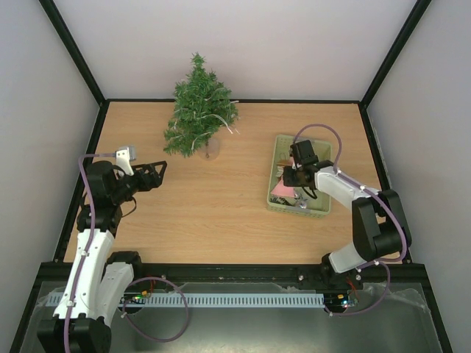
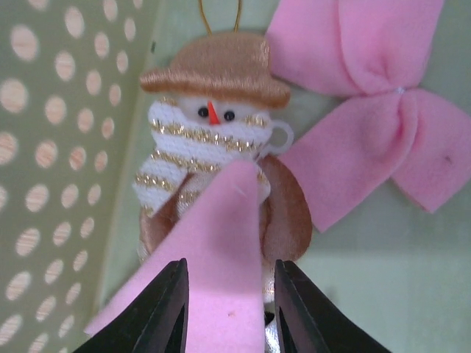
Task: Decorate the small christmas tree
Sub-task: Pick up the decoration item from the storage box.
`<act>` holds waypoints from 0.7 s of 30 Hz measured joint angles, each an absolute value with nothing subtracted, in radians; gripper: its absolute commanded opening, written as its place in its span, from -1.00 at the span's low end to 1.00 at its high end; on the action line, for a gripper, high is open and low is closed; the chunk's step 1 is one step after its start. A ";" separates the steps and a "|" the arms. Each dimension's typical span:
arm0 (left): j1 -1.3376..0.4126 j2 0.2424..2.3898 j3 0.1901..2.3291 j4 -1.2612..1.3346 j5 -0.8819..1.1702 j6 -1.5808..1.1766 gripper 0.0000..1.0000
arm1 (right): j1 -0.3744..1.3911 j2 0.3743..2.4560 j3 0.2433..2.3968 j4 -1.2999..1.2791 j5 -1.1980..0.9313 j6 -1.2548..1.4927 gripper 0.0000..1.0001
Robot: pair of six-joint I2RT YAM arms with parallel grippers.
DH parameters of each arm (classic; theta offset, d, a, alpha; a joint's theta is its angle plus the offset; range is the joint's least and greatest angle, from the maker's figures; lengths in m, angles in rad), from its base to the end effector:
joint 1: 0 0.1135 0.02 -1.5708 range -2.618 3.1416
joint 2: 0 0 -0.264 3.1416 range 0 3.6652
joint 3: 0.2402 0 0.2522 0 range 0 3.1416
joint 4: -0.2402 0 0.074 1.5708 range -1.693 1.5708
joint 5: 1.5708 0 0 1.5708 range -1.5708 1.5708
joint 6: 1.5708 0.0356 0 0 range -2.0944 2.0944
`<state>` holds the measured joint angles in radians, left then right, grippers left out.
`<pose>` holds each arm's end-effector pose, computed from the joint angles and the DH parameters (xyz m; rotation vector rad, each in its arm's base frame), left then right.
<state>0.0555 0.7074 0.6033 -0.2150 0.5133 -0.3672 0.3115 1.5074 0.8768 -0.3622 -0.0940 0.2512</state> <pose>0.1696 -0.0081 0.2863 -0.0455 1.9060 -0.6958 0.2810 0.0940 0.1893 -0.1144 2.5899 0.3311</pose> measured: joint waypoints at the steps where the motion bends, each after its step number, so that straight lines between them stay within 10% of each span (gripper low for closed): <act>1: 0.056 0.707 0.604 -0.215 0.516 -0.367 0.83 | 0.311 1.507 0.868 -0.363 -0.099 0.255 -0.39; 11: 0.055 0.707 0.603 -0.215 0.517 -0.367 0.83 | 0.311 1.559 0.836 -0.346 -0.115 0.270 -0.44; 21: 0.056 0.707 0.603 -0.215 0.515 -0.367 0.83 | 0.311 1.557 0.816 -0.311 -0.130 0.279 -0.97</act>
